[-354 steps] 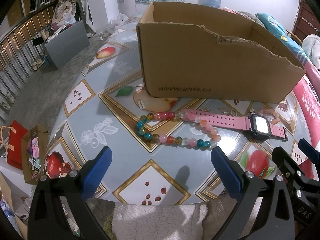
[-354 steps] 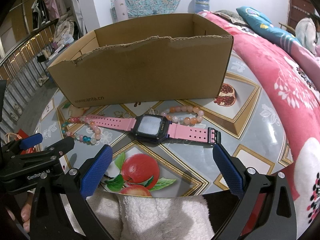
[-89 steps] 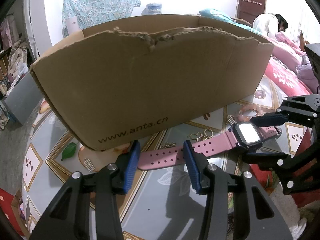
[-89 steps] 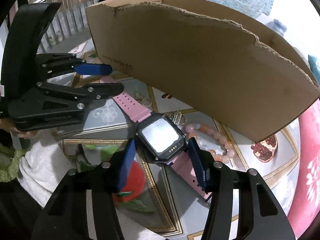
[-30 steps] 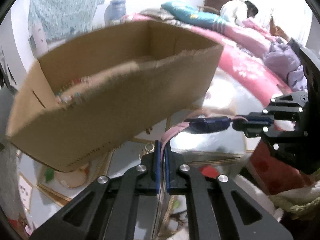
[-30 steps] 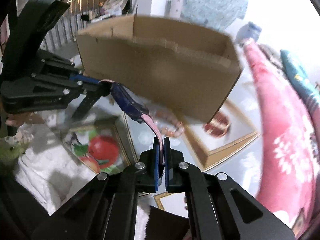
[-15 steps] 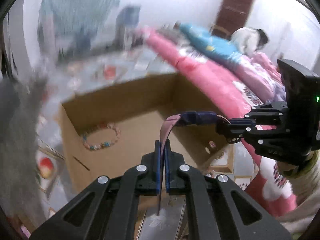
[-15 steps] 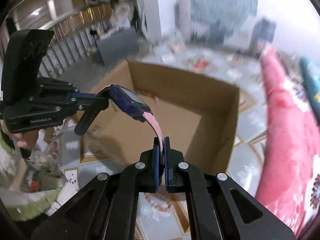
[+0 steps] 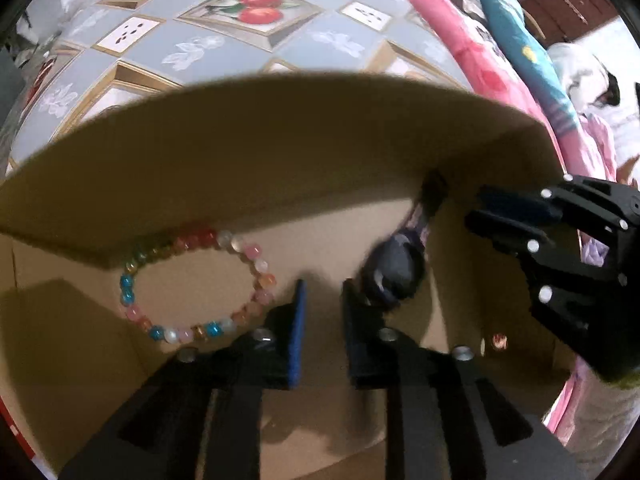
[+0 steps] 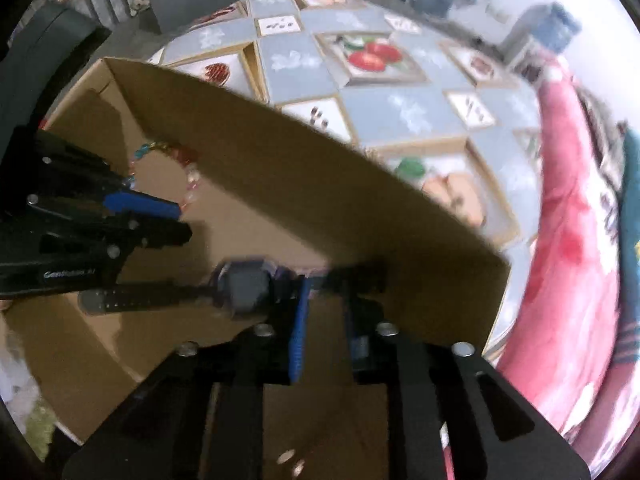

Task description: Organize jewelry

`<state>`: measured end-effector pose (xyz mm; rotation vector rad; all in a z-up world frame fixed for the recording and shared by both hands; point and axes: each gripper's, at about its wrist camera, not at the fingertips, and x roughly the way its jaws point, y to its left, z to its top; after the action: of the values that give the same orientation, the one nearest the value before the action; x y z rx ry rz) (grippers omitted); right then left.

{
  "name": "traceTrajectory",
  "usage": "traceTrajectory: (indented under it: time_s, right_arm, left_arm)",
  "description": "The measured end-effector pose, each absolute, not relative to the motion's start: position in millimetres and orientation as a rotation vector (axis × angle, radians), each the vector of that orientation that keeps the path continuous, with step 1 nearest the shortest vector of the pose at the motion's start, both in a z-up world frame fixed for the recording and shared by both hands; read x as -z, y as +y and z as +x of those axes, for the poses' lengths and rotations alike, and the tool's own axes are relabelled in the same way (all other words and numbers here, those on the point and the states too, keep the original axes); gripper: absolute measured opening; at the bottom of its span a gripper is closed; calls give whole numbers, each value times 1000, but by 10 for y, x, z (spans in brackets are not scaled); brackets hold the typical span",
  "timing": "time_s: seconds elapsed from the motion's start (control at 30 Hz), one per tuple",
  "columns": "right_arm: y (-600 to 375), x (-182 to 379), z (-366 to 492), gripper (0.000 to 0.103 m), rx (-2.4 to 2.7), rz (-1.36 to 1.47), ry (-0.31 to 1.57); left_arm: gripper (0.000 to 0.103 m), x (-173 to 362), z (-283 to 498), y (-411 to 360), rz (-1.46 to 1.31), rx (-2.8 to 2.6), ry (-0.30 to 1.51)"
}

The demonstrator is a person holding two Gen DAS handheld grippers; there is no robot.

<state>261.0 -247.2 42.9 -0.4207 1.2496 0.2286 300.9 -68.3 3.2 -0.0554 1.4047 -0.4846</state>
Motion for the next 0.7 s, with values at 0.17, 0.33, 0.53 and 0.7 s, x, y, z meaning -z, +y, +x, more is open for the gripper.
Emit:
traceTrajectory:
  time_s: [0.17,0.33,0.53,0.7]
  right_arm:
    - [-2530,-476,2616,26,-208,-417,1189]
    - [-2533,-412,2572,27,-298,-370,1250]
    - [-2247,-60,2435,28,-453,-388,1473]
    - [-2167,220,2649,28,-371,-360,1542]
  left_arm:
    - [49,-213,2934,-576,-33,449,1319]
    - [62,-511,2782,-448,-8,442,1208]
    - [71,-866,2450,-219,10,434,1078]
    - [75,-900,2188,32,-14,423,1042]
